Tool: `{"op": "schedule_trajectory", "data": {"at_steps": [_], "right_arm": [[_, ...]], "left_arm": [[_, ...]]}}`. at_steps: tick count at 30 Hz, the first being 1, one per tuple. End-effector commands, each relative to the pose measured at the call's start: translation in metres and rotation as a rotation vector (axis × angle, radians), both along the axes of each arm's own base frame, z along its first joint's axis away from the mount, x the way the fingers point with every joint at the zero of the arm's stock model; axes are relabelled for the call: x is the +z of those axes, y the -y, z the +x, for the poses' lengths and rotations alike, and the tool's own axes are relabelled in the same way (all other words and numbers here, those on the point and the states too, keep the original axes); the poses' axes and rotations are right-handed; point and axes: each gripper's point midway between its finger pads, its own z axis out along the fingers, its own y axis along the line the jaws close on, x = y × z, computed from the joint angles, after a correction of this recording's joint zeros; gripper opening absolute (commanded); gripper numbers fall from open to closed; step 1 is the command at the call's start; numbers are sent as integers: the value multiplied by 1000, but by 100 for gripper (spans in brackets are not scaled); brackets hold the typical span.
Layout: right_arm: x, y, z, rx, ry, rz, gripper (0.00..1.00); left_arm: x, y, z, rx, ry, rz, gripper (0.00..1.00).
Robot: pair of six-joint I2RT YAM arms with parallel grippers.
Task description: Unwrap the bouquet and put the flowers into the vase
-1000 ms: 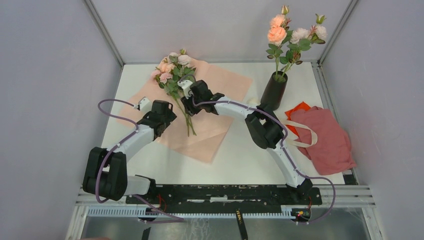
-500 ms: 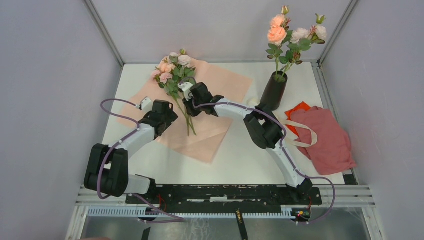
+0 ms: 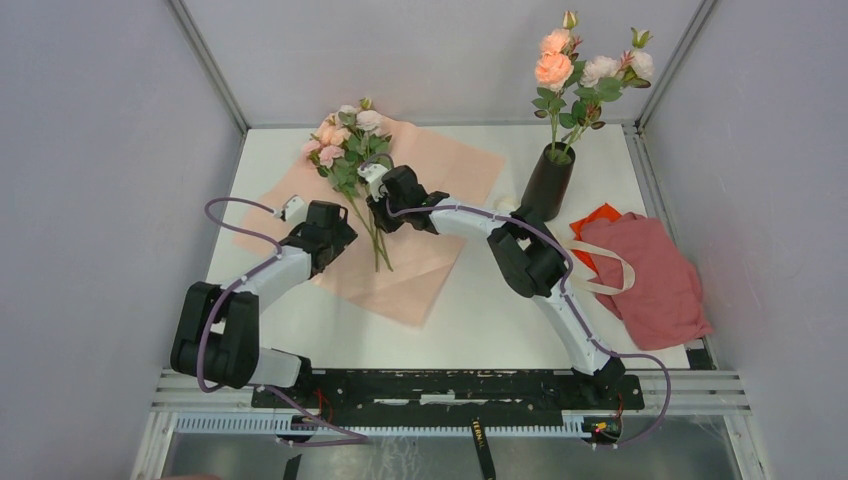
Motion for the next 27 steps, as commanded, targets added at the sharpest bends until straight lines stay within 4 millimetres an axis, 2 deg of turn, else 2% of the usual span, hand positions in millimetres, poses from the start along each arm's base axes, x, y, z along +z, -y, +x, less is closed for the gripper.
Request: {"op": "schedule_trajectory", "data": {"at_steps": [1,6,11,14,22,25,27], "right_arm": [[0,2,-3,8,-2,-14,26],[-16,6,-3,-2,-16,-41,27],[-20,6,-5,3,-29,-39,27],[-13,3,-7,13,-26,-16,27],[22,-5,-17,63,-4,68,31],[18,-6,-19,71,-15,68,33],[9,-8,-20,75,-33,53,35]], "left_arm": [[1,1,5,-29,16,6,93],[2,1,4,-31,20,5,93],[-2,4,4,-38,14,-4,92],[-4,6,4,-45,7,-11,92],[-9,8,5,-51,-1,-18,92],[-10,9,5,-54,-2,-23,92],[-10,9,5,-55,-3,-26,92]]}}
